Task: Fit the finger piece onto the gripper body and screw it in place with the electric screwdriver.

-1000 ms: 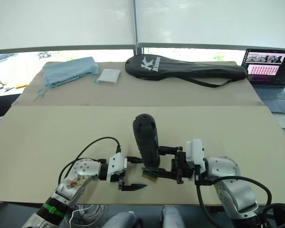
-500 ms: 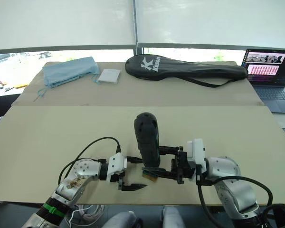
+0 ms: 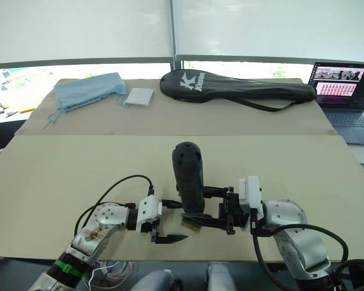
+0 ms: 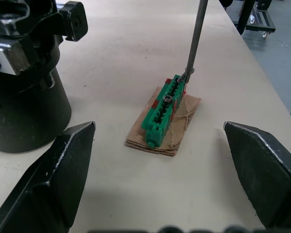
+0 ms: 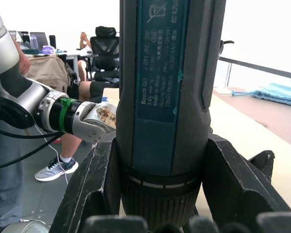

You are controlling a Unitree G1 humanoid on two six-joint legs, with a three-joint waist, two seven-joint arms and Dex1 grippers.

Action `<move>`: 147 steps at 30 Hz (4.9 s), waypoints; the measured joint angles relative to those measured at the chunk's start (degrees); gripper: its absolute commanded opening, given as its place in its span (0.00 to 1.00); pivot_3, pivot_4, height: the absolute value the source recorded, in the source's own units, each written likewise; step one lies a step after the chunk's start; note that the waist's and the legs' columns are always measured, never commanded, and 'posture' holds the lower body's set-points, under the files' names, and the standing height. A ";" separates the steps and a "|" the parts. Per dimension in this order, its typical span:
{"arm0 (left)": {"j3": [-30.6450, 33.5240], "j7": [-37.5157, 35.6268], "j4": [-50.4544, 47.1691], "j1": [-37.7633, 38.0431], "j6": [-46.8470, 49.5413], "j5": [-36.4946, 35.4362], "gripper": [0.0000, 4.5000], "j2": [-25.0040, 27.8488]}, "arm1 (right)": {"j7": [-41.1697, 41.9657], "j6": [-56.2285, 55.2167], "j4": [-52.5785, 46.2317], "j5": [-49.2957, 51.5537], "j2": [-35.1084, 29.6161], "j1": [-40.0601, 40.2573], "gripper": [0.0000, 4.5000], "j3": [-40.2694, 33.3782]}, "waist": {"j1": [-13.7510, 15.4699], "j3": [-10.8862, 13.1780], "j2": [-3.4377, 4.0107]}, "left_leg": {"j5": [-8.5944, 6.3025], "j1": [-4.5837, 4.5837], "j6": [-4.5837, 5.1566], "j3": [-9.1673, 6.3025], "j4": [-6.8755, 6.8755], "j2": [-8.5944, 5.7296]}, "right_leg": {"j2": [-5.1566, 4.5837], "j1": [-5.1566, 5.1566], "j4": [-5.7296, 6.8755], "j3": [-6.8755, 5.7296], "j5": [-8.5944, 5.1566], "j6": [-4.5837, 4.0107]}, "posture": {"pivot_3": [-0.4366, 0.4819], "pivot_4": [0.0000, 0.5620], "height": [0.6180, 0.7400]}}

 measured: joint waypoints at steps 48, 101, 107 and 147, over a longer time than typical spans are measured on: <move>0.21 0.24 -0.35 -0.10 0.80 -0.01 1.00 -0.02 | 2.45 0.01 3.80 -1.81 0.24 -0.59 0.43 0.22 | 0.03 0.00 0.00 | 0.00 0.00 0.00 0.00 0.00 0.00 | 0.00 0.00 0.00 0.00 0.00 0.00 | 0.48 0.27 1.00; 1.10 0.30 -0.17 1.63 -1.71 -1.29 1.00 0.97 | 0.15 1.30 -1.26 -1.90 2.27 -0.20 0.43 -2.12 | -0.50 -0.02 0.04 | 0.02 0.03 -0.04 0.00 -0.05 0.03 | 0.01 0.01 0.00 0.01 0.00 0.00 | 0.48 0.27 1.00; 1.08 0.35 -0.17 1.60 -1.69 -1.27 1.00 0.96 | 0.25 1.10 -0.68 -2.45 2.30 -0.17 0.43 -1.99 | -0.49 -0.03 0.05 | 0.02 0.03 -0.04 0.00 -0.05 0.03 | 0.01 0.01 0.01 0.00 0.00 0.00 | 0.48 0.27 1.00; 0.97 0.43 -0.61 1.43 -0.55 -1.24 1.00 1.07 | 0.38 0.68 0.13 -2.87 1.87 0.21 0.43 -2.13 | -0.48 -0.03 0.05 | 0.02 0.03 -0.04 0.00 -0.05 0.03 | 0.01 0.01 0.01 0.01 0.00 0.00 | 0.48 0.27 1.00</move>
